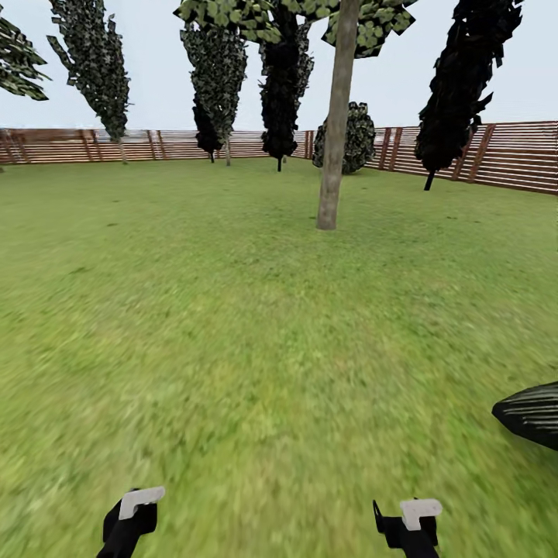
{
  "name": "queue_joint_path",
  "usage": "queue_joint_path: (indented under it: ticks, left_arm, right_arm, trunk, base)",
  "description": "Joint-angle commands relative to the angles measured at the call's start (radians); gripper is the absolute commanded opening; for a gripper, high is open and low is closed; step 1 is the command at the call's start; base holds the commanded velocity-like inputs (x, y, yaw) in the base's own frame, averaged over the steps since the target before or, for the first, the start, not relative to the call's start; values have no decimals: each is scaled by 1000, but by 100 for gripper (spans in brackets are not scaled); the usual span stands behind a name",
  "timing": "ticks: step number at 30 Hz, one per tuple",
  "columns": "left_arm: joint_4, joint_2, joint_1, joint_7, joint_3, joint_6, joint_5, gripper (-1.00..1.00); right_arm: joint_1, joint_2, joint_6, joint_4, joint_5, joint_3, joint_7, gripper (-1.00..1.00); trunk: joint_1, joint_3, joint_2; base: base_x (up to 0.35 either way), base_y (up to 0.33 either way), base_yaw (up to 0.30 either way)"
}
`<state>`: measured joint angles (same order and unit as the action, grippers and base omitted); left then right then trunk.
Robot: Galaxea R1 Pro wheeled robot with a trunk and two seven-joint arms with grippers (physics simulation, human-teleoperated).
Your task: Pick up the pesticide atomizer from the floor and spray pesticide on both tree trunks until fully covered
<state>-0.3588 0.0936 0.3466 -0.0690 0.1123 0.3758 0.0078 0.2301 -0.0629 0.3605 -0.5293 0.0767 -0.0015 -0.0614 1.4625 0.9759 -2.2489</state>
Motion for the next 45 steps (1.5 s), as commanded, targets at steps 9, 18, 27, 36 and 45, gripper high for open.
queue_joint_path:
  ticks: [9, 18, 27, 36, 45]
  left_arm:
    - [0, 0, 0, 0, 0, 0, 0, -100]
    - [0, 0, 0, 0, 0, 0, 0, -100]
    - [0, 0, 0, 0, 0, 0, 0, -100]
    - [1, 0, 0, 0, 0, 0, 0, -100]
    - [1, 0, 0, 0, 0, 0, 0, -100]
  right_arm:
    - [0, 0, 0, 0, 0, 1, 0, 100]
    - [0, 0, 0, 0, 0, 1, 0, 100]
    - [0, 0, 0, 0, 0, 0, 0, 100]
    - [0, 0, 0, -1, 0, 0, 0, 100]
    - [0, 0, 1, -1, 0, 0, 0, 100]
  trunk:
    - [0, 0, 0]
    - [0, 0, 0]
    - [0, 0, 0]
    - [0, 0, 0]
    - [0, 0, 0]
  base:
    - [339, 0, -6]
    - [339, 0, 0]
    - [339, 0, 0]
    - [339, 0, 0]
    - [339, 0, 0]
